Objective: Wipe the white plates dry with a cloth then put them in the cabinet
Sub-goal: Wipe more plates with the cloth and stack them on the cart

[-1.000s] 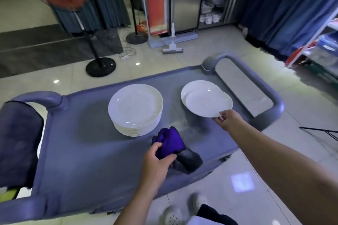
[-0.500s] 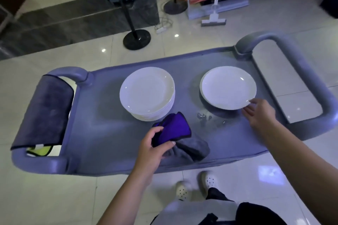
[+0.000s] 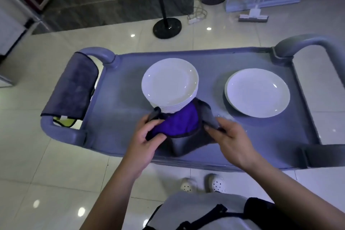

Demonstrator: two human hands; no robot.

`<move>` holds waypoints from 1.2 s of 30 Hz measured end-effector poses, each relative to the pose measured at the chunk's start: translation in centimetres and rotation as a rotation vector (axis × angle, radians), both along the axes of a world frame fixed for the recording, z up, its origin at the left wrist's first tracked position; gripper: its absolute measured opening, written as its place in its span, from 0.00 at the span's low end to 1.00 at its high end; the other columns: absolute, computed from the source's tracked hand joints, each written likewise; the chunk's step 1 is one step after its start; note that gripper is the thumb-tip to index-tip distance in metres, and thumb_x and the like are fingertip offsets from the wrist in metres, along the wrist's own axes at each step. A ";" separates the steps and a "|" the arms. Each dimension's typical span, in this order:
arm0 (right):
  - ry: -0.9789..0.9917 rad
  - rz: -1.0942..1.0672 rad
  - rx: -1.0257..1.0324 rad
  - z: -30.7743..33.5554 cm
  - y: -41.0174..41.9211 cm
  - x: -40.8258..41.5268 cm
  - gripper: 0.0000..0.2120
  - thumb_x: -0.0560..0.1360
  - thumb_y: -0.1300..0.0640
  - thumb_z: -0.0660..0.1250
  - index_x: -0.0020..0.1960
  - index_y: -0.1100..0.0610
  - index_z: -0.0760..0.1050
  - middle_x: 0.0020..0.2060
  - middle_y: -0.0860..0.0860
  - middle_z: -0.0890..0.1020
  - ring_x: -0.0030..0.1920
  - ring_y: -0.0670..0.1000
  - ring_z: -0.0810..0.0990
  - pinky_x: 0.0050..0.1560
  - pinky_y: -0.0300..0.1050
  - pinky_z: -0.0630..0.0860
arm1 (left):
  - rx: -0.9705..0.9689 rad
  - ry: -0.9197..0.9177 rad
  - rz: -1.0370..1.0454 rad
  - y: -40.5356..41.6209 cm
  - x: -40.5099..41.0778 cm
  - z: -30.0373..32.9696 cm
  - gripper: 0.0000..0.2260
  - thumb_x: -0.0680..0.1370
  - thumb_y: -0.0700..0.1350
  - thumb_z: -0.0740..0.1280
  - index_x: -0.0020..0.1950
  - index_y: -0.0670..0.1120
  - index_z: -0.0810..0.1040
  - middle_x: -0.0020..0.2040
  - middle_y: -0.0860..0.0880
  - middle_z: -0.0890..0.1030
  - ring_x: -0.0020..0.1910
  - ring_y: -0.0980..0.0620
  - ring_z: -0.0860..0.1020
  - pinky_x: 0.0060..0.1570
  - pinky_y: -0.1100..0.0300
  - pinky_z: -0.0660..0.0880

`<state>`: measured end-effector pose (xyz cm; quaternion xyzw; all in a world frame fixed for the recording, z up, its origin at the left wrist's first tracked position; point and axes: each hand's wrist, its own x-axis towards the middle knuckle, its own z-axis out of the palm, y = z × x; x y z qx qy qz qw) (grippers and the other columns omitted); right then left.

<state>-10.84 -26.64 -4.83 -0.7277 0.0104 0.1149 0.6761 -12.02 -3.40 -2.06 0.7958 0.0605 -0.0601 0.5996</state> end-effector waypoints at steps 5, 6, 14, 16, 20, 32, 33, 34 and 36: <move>-0.236 0.102 -0.147 2.7 1.1 2.6 0.11 0.81 0.59 0.66 0.46 0.44 0.81 0.42 0.47 0.79 0.41 0.48 0.76 0.47 0.45 0.74 | 0.292 -0.123 0.091 2.3 -0.6 0.8 0.16 0.78 0.39 0.73 0.53 0.62 0.81 0.70 0.56 0.70 0.74 0.61 0.65 0.61 0.77 0.64; -0.246 0.093 -0.177 3.3 1.4 3.1 0.09 0.79 0.60 0.68 0.45 0.47 0.81 0.46 0.48 0.79 0.43 0.46 0.77 0.47 0.40 0.74 | 0.275 -0.144 0.112 2.6 -0.8 0.9 0.17 0.79 0.36 0.71 0.53 0.61 0.81 0.69 0.55 0.73 0.71 0.61 0.69 0.59 0.77 0.66; -0.202 0.421 -0.340 7.6 2.3 6.3 0.15 0.73 0.56 0.77 0.39 0.57 0.71 0.28 0.42 0.70 0.31 0.45 0.67 0.34 0.37 0.65 | -0.119 -0.118 0.358 5.3 -1.5 3.0 0.12 0.81 0.32 0.64 0.46 0.46 0.82 0.38 0.58 0.85 0.40 0.63 0.80 0.45 0.70 0.75; -0.093 0.603 -0.380 7.7 1.5 7.0 0.17 0.69 0.58 0.80 0.41 0.61 0.70 0.30 0.48 0.71 0.32 0.50 0.69 0.34 0.46 0.67 | -0.190 -0.150 0.489 6.3 -1.8 3.4 0.11 0.82 0.34 0.64 0.44 0.44 0.81 0.35 0.58 0.83 0.37 0.63 0.79 0.43 0.69 0.75; -0.095 0.721 -0.647 5.7 0.3 7.0 0.11 0.70 0.61 0.77 0.40 0.60 0.74 0.30 0.47 0.72 0.32 0.46 0.69 0.36 0.47 0.68 | -0.163 -0.131 0.450 7.8 -2.4 2.9 0.17 0.82 0.36 0.65 0.38 0.51 0.85 0.37 0.56 0.84 0.40 0.59 0.80 0.45 0.57 0.76; 0.348 0.588 0.040 6.8 -1.8 7.7 0.04 0.75 0.57 0.70 0.47 0.58 0.82 0.42 0.54 0.83 0.42 0.51 0.81 0.44 0.41 0.77 | -0.194 -0.004 0.490 8.1 3.3 3.2 0.11 0.81 0.53 0.70 0.45 0.47 0.85 0.45 0.51 0.86 0.48 0.52 0.83 0.50 0.58 0.78; 0.401 0.517 0.079 5.7 -1.4 7.5 0.06 0.76 0.57 0.70 0.50 0.59 0.82 0.45 0.55 0.84 0.45 0.52 0.83 0.45 0.42 0.78 | -0.070 0.013 0.452 7.7 3.9 2.3 0.10 0.81 0.52 0.70 0.50 0.48 0.85 0.48 0.51 0.85 0.51 0.52 0.83 0.51 0.61 0.76; 0.437 0.437 0.114 4.7 -1.0 7.1 0.08 0.78 0.57 0.69 0.53 0.61 0.82 0.48 0.56 0.85 0.47 0.53 0.83 0.47 0.43 0.79 | 0.057 0.002 0.416 7.3 4.1 1.3 0.08 0.81 0.51 0.69 0.55 0.49 0.84 0.51 0.52 0.84 0.53 0.54 0.82 0.51 0.66 0.74; 0.455 0.303 0.185 3.2 -0.2 5.9 0.12 0.79 0.56 0.67 0.55 0.64 0.81 0.49 0.58 0.85 0.48 0.55 0.83 0.48 0.44 0.80 | 0.166 -0.077 0.383 6.1 3.0 -0.5 0.06 0.81 0.46 0.70 0.57 0.51 0.82 0.50 0.53 0.82 0.49 0.60 0.80 0.48 0.71 0.72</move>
